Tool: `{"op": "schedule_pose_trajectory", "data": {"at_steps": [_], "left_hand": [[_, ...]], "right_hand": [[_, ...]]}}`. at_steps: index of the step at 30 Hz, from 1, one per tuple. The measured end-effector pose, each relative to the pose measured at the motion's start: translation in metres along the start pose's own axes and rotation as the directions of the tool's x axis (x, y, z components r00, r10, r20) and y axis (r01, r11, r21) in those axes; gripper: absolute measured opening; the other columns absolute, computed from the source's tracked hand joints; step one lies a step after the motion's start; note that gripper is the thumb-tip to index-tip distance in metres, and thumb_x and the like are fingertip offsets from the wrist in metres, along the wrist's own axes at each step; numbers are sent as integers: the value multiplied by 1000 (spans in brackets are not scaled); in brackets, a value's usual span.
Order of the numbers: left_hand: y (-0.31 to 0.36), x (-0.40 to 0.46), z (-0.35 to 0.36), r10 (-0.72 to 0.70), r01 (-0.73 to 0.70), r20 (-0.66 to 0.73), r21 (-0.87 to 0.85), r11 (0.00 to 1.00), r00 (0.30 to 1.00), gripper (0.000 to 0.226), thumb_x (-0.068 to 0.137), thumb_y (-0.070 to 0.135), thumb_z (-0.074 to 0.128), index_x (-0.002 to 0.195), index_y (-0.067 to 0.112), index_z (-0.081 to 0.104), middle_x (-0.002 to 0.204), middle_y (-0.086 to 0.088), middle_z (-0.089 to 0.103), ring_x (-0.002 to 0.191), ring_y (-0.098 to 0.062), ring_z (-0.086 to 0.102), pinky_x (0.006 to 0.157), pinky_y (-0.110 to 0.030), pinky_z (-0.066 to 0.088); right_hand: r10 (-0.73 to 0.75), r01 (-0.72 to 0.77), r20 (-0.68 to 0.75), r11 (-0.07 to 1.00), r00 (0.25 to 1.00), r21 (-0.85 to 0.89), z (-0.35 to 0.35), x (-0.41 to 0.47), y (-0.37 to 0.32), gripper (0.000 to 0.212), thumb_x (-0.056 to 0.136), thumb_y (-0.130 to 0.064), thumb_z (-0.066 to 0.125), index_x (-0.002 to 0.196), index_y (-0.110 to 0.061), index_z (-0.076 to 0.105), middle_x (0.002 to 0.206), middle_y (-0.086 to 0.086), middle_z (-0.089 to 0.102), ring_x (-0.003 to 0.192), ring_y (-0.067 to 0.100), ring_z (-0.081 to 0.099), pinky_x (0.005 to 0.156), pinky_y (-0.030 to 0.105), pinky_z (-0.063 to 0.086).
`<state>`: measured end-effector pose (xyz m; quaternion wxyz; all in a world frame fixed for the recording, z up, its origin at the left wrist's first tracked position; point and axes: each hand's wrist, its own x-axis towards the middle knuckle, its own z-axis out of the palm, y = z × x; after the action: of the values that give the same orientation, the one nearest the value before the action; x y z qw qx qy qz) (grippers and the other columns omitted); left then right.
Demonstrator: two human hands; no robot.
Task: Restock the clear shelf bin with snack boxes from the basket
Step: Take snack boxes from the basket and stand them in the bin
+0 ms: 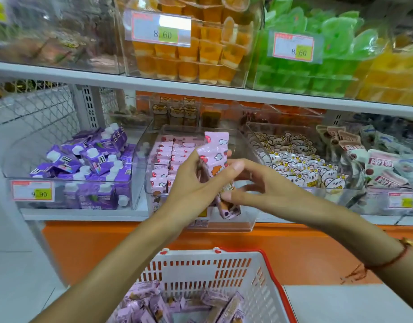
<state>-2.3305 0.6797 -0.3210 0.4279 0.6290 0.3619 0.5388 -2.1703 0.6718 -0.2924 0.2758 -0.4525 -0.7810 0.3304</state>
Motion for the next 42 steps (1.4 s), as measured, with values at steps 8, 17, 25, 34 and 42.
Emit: {"op": "schedule_pose_trajectory", "data": {"at_steps": [8,17,25,34,42], "left_hand": [[20,29,-5,174,-173,16,241,955,985,61,60,73,63,114,50,50,144,6,36,135,-11,30,110,-28,29],[-48,48,-79,130,92,-440,449,889,889,61,94,31,51,145,13,25,147,-7,30,134,-23,32,112,-42,27],[-81,51,-84,-21,213,-366,492,844,930,44,99,38,33,138,19,39,137,-4,51,120,-23,50,94,-32,36],[-82,45,-91,4,197,-359,519,832,933,37,98,38,39,132,29,48,128,5,57,94,-5,48,82,-23,32],[-80,45,-94,-35,193,-314,488,851,949,37,98,39,38,133,29,47,127,1,59,106,-18,59,94,-44,47]], "right_hand": [[-131,115,112,984,985,136,-27,35,-18,52,72,-3,74,111,-29,52,86,-18,69,77,-2,62,69,14,50],[213,-360,-307,734,928,-576,-44,112,26,69,61,-35,87,116,-10,53,110,7,64,95,25,59,75,29,45],[617,-561,14,725,787,-399,-18,162,74,19,71,-8,81,73,-13,62,70,-1,64,66,8,58,51,14,46],[543,-497,35,791,839,-357,-8,160,96,17,78,-5,73,80,-11,57,60,-1,57,48,10,50,42,15,42],[546,-546,-54,820,836,-174,-18,155,82,34,69,2,81,86,-8,53,79,2,60,60,15,67,61,26,60]]}}
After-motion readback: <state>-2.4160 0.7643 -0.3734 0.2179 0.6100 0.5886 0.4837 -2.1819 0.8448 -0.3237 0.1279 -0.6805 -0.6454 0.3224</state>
